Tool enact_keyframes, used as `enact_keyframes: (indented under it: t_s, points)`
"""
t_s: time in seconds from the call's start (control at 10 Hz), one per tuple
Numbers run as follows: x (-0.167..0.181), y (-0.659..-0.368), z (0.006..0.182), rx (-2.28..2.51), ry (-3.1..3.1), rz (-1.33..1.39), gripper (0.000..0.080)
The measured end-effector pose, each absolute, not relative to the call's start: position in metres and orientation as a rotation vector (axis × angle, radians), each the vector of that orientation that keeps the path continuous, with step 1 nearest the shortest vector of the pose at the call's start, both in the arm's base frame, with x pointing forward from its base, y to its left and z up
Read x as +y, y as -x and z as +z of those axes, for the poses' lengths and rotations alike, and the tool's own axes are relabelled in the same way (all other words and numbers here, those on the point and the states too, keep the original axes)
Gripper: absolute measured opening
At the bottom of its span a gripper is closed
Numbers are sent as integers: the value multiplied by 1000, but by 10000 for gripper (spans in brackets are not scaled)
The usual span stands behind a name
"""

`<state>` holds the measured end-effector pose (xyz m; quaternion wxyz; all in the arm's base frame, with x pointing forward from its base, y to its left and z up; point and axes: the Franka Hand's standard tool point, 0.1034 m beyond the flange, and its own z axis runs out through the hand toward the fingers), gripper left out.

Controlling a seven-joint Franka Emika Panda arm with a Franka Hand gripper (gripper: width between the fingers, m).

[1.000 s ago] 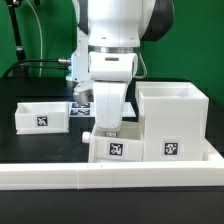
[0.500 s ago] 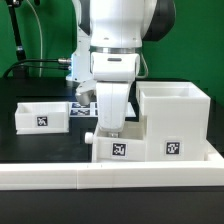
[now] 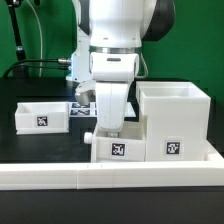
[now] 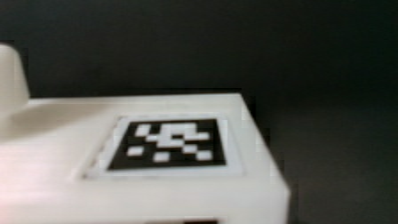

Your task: Assemble drawer

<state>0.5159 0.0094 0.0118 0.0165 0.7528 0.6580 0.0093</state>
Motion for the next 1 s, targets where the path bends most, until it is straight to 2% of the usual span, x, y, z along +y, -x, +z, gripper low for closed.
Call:
enact_keyframes:
  t_s: [1.0]
  points:
    - [14, -515, 12, 2055, -2327, 30, 42]
